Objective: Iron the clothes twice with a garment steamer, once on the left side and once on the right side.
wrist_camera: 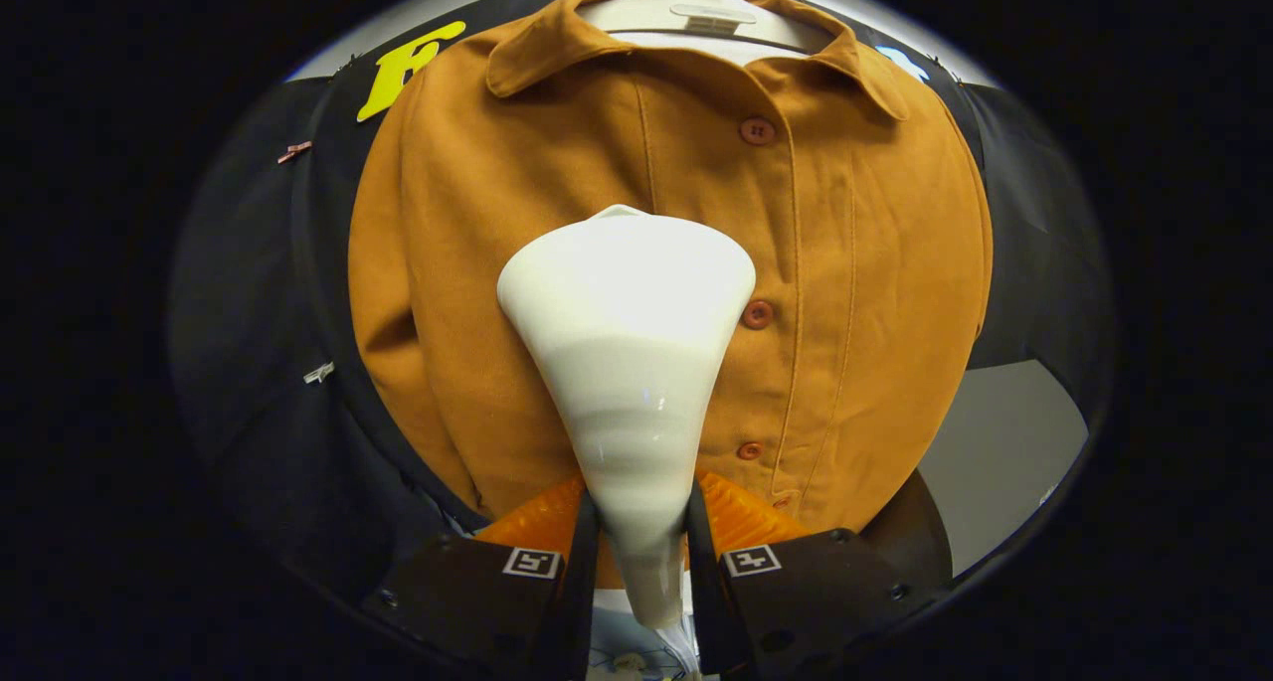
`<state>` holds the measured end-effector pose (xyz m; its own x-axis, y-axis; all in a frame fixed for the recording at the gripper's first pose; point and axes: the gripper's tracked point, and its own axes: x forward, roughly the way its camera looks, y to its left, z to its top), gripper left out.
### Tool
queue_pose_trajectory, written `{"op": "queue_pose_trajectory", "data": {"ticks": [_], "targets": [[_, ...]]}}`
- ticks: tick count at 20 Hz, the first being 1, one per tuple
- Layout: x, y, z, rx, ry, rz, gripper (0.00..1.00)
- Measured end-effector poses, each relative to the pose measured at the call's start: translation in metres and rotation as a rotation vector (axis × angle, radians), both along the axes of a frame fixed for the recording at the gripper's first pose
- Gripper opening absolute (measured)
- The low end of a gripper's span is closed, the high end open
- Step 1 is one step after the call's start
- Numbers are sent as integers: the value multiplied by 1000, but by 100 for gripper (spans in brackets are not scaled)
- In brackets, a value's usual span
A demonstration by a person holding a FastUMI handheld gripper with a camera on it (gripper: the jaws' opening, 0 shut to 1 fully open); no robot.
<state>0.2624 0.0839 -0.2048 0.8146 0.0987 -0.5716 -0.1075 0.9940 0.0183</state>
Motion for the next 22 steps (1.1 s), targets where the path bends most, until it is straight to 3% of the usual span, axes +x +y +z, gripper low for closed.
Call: {"op": "queue_pose_trajectory", "data": {"ticks": [22], "targets": [[-46, -10, -127, 36, 301, -6, 45]]}}
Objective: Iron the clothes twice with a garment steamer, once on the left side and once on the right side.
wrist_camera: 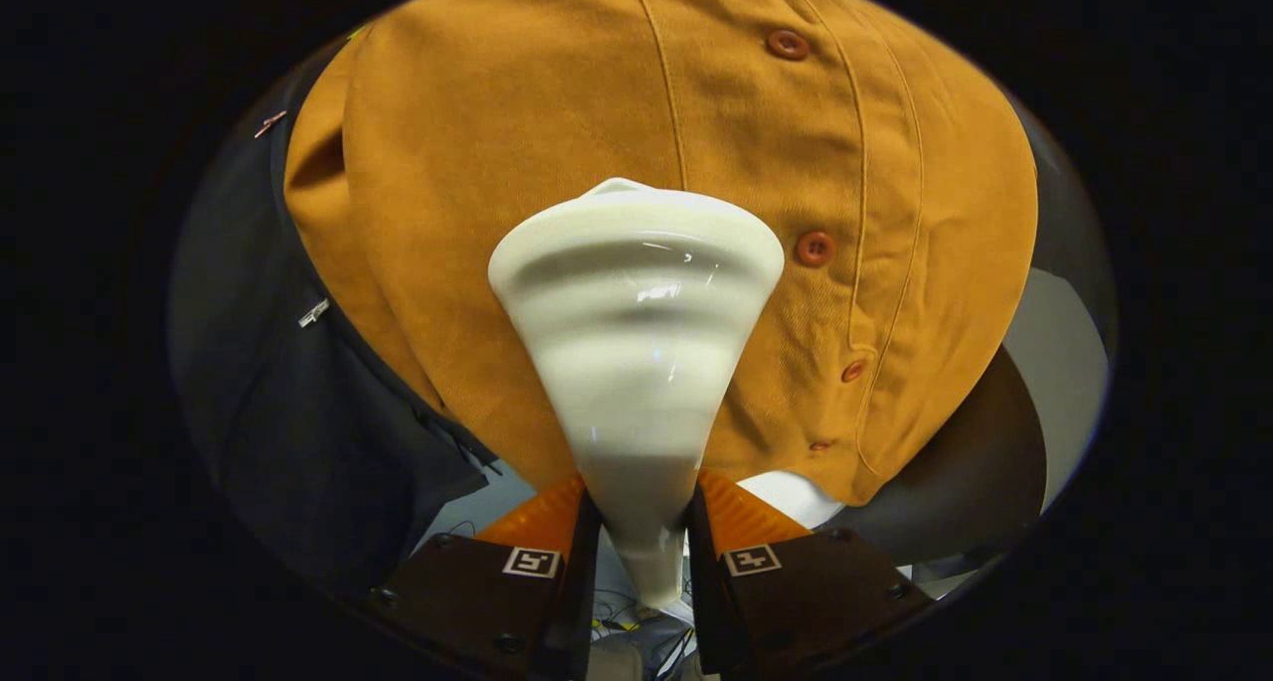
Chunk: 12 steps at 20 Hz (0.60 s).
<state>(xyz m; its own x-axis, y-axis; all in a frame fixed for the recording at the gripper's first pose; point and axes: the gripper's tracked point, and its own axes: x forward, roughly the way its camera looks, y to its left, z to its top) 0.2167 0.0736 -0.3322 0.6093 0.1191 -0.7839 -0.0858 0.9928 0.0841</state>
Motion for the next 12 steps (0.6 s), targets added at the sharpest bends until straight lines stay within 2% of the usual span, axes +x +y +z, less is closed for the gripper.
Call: {"op": "queue_pose_trajectory", "data": {"ticks": [8, 12], "targets": [[-27, -2, -37, 1, 106, -13, 45], [-38, -8, -34, -1, 116, -4, 45]]}}
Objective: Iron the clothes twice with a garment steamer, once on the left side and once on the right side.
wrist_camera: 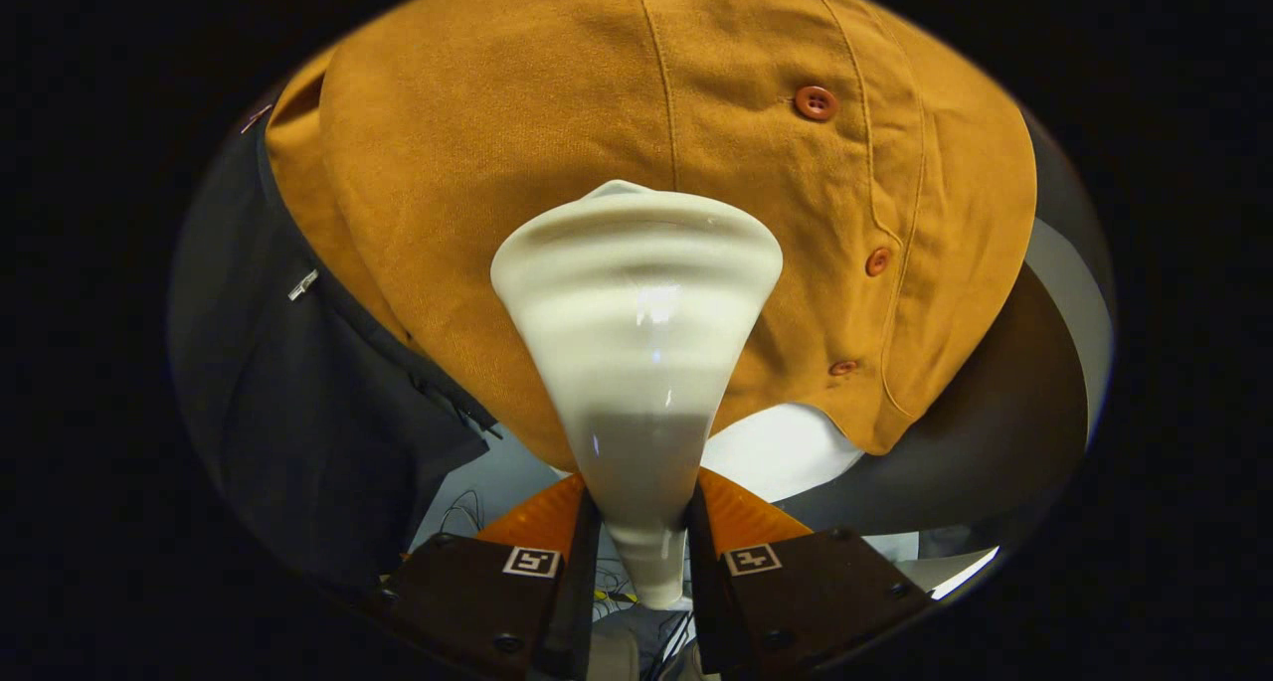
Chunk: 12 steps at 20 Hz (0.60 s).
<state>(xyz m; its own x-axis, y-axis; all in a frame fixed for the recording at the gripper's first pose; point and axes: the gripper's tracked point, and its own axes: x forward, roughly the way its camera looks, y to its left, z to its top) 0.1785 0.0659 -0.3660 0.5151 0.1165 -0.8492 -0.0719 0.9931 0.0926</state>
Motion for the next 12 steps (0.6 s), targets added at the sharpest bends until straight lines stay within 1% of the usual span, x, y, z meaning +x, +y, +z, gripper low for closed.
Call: {"op": "queue_pose_trajectory", "data": {"ticks": [12], "targets": [[-11, -45, 140, 11, -358, 75, 45]]}}
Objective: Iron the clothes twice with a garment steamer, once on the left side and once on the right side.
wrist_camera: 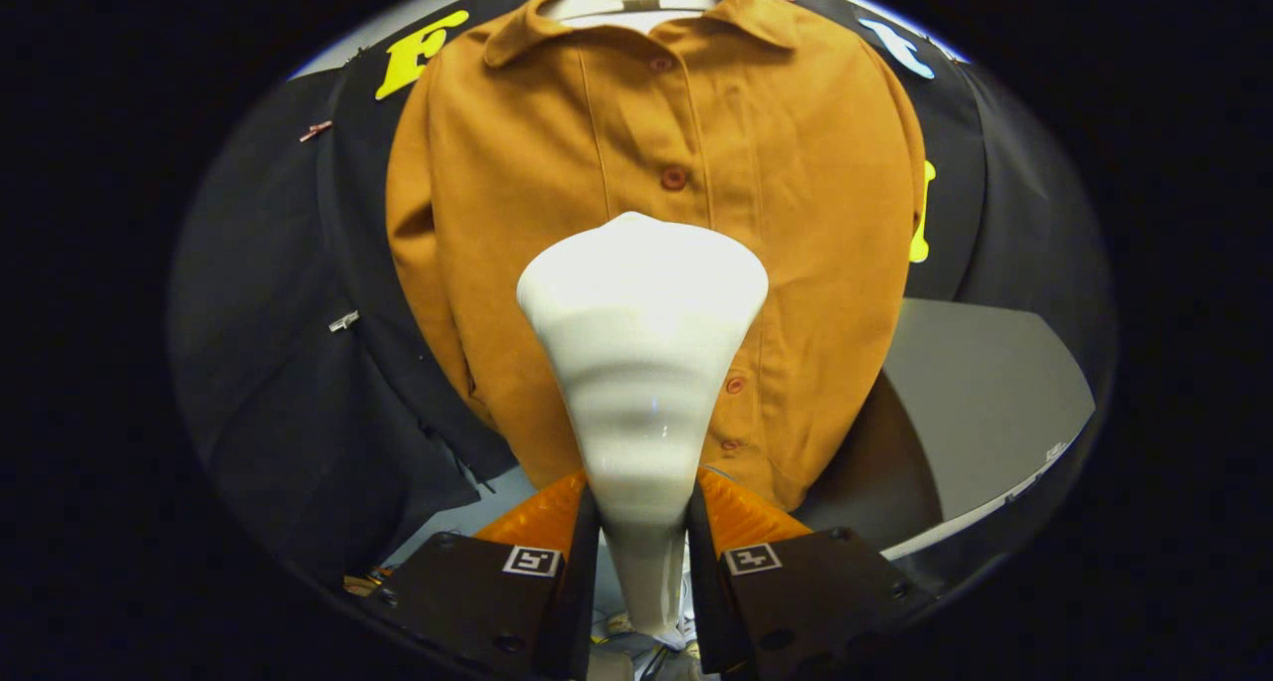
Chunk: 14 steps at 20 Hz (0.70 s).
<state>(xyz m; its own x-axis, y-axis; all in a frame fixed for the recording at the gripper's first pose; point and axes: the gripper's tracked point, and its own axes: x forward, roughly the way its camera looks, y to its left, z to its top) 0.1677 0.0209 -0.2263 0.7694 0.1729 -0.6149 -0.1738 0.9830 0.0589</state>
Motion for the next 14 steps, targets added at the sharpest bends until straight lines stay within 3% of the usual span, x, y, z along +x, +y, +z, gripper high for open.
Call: {"op": "queue_pose_trajectory", "data": {"ticks": [14], "targets": [[-38, -50, 155, 80, -453, 73, 44]]}}
